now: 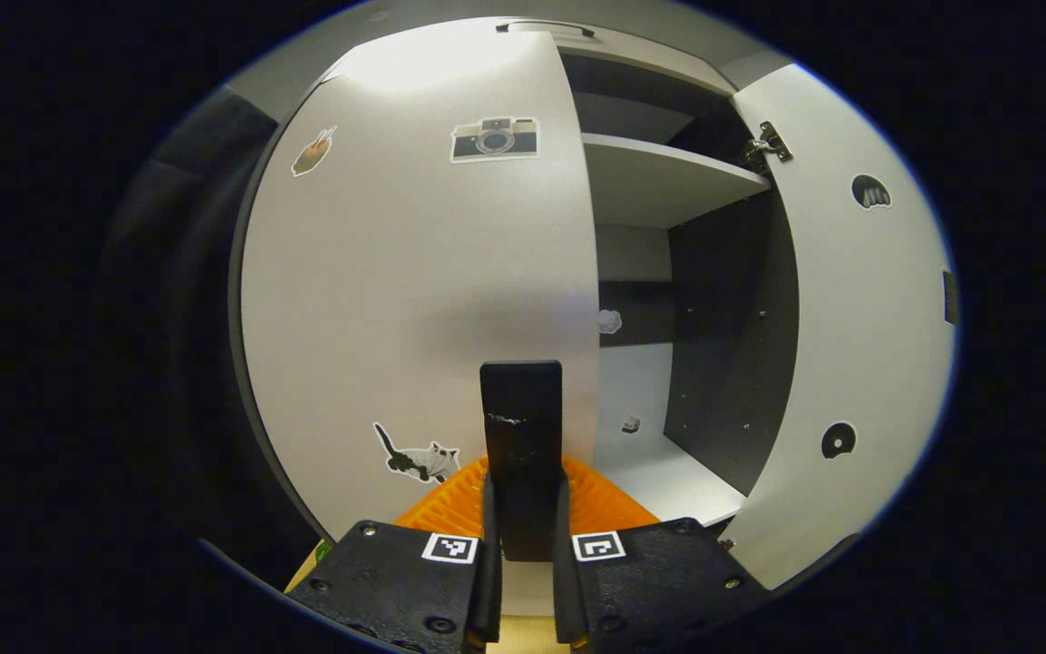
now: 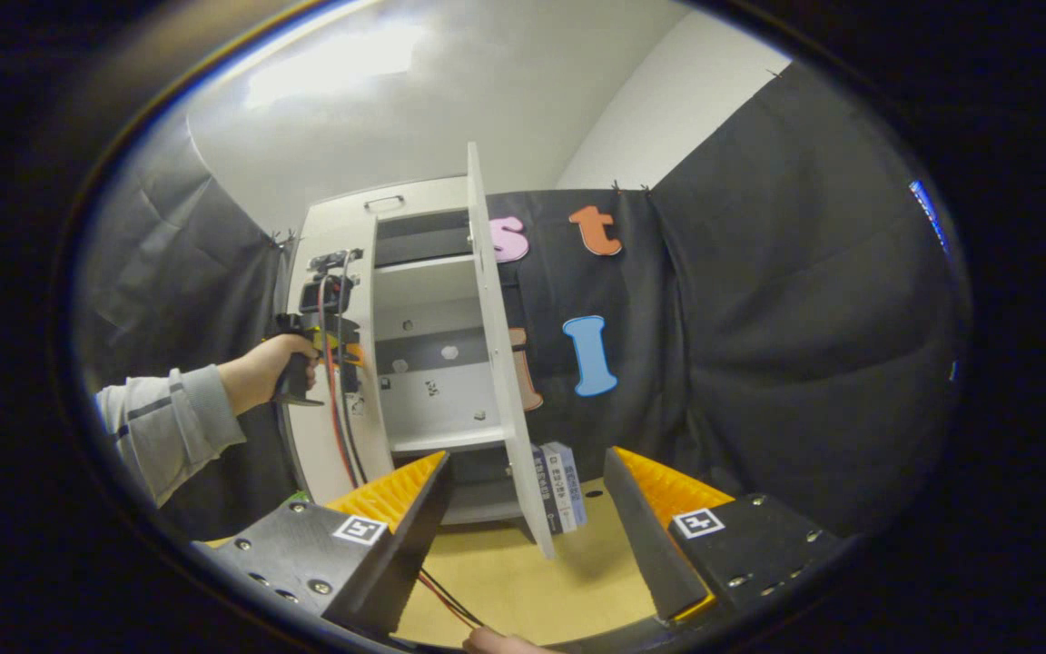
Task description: Open the right door of the double-door shoe cabinet with the right hand, and open the left door with the left hand.
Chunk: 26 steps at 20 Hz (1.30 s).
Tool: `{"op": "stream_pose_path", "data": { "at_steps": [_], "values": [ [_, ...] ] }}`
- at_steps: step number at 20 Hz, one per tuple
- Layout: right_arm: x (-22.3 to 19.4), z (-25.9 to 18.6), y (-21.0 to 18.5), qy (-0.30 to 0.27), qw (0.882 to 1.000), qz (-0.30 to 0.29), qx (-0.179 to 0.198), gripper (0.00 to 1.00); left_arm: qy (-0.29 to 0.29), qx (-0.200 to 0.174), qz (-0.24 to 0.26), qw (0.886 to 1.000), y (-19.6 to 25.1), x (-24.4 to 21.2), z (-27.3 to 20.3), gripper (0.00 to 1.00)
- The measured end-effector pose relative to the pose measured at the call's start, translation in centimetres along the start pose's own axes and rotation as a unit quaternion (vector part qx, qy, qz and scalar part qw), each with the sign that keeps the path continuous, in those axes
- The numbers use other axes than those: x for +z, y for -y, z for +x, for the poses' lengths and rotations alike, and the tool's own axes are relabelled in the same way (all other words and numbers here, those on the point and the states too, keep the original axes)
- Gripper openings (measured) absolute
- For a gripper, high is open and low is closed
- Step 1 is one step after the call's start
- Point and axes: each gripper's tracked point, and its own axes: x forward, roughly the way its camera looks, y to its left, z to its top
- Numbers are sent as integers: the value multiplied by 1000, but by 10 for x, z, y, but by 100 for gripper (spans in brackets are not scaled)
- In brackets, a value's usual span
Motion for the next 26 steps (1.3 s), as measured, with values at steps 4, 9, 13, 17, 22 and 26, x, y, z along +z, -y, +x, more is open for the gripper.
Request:
{"op": "stream_pose_path", "data": {
  "at_steps": [4,9,13,17,22,26],
  "values": [
    [-3,2,5,-4,1000,4,-7,98,9,-25,-1,1000,-9,-3,-20,24],
    [-5,5,-1,-7,1000,3,-3,98,23,-55,5,998,-26,-9,-42,24],
    [-11,6,-14,-14,1000,-5,9,98,34,-55,10,998,-42,-13,-59,23],
    [-18,9,-23,-21,999,-24,13,94,38,-39,28,998,-60,-13,-67,23],
    [-27,13,-38,-30,998,-42,27,98,49,-26,20,998,-81,-12,-74,18],
    [-30,13,-45,-33,998,-49,33,99,52,6,31,998,-108,-11,-79,11]
  ]
}}
